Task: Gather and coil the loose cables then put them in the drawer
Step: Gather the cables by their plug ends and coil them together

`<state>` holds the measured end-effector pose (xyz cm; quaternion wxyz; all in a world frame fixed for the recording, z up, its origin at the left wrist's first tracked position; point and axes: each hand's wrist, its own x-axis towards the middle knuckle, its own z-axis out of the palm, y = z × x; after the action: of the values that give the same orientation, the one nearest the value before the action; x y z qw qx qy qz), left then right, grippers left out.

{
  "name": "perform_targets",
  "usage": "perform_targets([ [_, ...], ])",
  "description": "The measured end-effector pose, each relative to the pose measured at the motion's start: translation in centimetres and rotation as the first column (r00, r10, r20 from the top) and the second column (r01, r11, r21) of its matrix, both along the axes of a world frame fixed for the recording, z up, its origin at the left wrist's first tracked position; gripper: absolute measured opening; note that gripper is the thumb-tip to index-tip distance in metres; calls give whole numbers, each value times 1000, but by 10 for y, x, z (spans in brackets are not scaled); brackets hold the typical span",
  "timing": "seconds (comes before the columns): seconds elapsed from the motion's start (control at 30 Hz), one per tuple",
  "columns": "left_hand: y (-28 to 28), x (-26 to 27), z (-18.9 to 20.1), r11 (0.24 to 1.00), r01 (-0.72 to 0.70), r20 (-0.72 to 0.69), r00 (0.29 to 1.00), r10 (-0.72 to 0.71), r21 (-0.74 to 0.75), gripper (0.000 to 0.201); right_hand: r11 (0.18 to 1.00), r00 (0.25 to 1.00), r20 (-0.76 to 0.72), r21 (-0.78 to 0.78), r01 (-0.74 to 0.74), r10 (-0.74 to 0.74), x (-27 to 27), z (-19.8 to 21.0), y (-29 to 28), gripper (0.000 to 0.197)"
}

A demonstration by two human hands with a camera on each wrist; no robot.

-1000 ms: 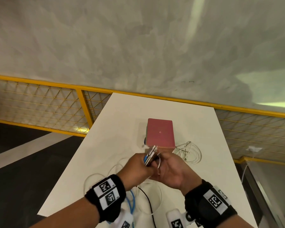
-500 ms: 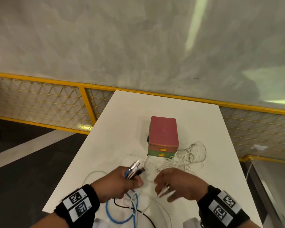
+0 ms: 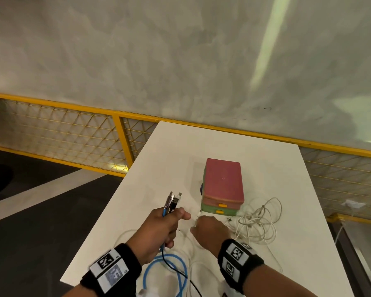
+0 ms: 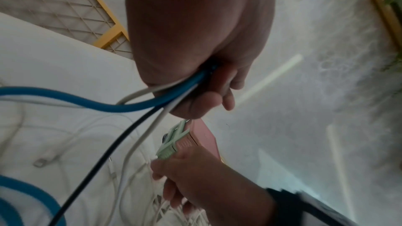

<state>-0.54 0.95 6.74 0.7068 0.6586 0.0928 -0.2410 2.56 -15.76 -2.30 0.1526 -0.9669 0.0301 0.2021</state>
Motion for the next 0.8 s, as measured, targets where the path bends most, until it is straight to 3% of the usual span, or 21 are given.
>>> perform_targets([
  [0.17, 2, 2, -2, 999, -51, 2, 999, 51, -15, 30, 994, 998, -61, -110, -13, 6, 17, -21, 9, 42],
  [0.3, 8, 9, -5, 997, -70, 10, 997, 70, -9, 31, 990, 998, -46, -129, -56, 50, 9, -39, 14, 29],
  [0.43, 9, 16, -9, 995, -96, 1, 995, 97, -32, 31, 990, 995, -73, -116, -76, 67, 2, -36, 9, 31],
  [0.5, 8, 19, -10, 993, -108, 2, 994, 108, -45, 31, 996, 990, -113, -25, -81, 78, -2, -31, 4, 30],
  [0.6, 6, 24, -8, 995, -95, 2, 995, 95, -44, 31, 980, 994, -100, 199, -22, 42, -5, -13, -8, 6],
  [0.7, 1, 27, -5, 998, -63, -4, 998, 63, -6, 32, 829, 983, -134, 530, 181, -128, -10, 11, -23, 10],
  [0.8, -5, 28, -5, 999, -21, -12, 1000, 22, 40, 34, 699, 954, -202, 649, 301, -223, -10, 39, -40, 20],
])
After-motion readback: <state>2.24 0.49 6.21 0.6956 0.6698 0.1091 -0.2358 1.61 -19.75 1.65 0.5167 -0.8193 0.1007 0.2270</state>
